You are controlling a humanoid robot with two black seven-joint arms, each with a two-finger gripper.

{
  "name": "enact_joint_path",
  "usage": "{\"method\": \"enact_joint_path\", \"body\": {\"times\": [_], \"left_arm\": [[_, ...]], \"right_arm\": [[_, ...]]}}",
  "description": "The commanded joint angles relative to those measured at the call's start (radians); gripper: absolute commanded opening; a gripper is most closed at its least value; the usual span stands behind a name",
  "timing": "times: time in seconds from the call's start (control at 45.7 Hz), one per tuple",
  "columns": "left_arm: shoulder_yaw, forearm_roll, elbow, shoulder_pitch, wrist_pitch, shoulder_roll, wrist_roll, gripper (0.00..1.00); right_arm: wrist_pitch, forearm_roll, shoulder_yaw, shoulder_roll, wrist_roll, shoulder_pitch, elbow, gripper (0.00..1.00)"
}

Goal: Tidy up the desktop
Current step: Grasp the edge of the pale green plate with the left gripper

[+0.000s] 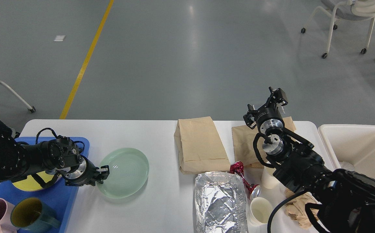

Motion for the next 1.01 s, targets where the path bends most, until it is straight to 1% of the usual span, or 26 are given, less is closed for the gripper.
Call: {"method": "enact_joint_path", "body": {"times": [0.0,0.022,0.088,0.153,0.285,0.504,0.569,0.657,0.766,0.92,0.985], "left_arm": [[0.002,0.000,0.000,0.000,-0.020,0.003,0.000,0.21],[0.002,0.000,0.000,0.000,-0.022,0.003,0.000,0.20],[0.002,0.000,0.000,0.000,-0.040,0.003,0.000,0.12],[0.002,0.000,0.000,0.000,-0.059,0.004,0.000,0.09],[0.002,0.000,0.000,-0.001,-0.083,0.004,0.000,0.00],[0.002,0.000,0.000,-0.008,-0.097,0.009,0.000,0.00],[0.002,0.000,0.000,-0.012,-0.112,0.009,-0.001,0.00],[0.002,0.000,0.000,-0.029,-0.164,0.009,-0.001,0.00],[0.012,0.000,-0.002,-0.075,-0.249,0.021,0.000,0.00],[0.005,0.000,-0.002,-0.141,-0.381,0.106,0.000,0.00],[0.011,0.000,-0.002,-0.173,-0.422,0.124,0.002,0.00]], "right_arm": [[0.000,0.000,0.001,0.000,0.000,0.000,0.000,1.00],[0.000,0.000,-0.001,0.000,0.000,0.000,0.000,1.00],[0.000,0.000,0.001,0.000,0.000,0.000,0.000,1.00],[0.000,0.000,0.001,0.000,0.000,0.000,0.000,1.00],[0.000,0.000,0.001,0.000,0.000,0.000,0.000,1.00],[0.000,0.000,-0.001,0.000,0.000,0.000,0.000,1.00],[0.000,0.000,0.001,0.000,0.000,0.000,0.001,1.00],[0.000,0.000,0.001,0.000,0.000,0.000,0.001,1.00],[0.000,0.000,-0.001,0.000,0.000,0.000,0.000,1.00],[0.000,0.000,-0.001,0.000,0.000,0.000,0.000,1.00],[0.000,0.000,0.001,0.000,0.000,0.000,0.000,1.00]]}}
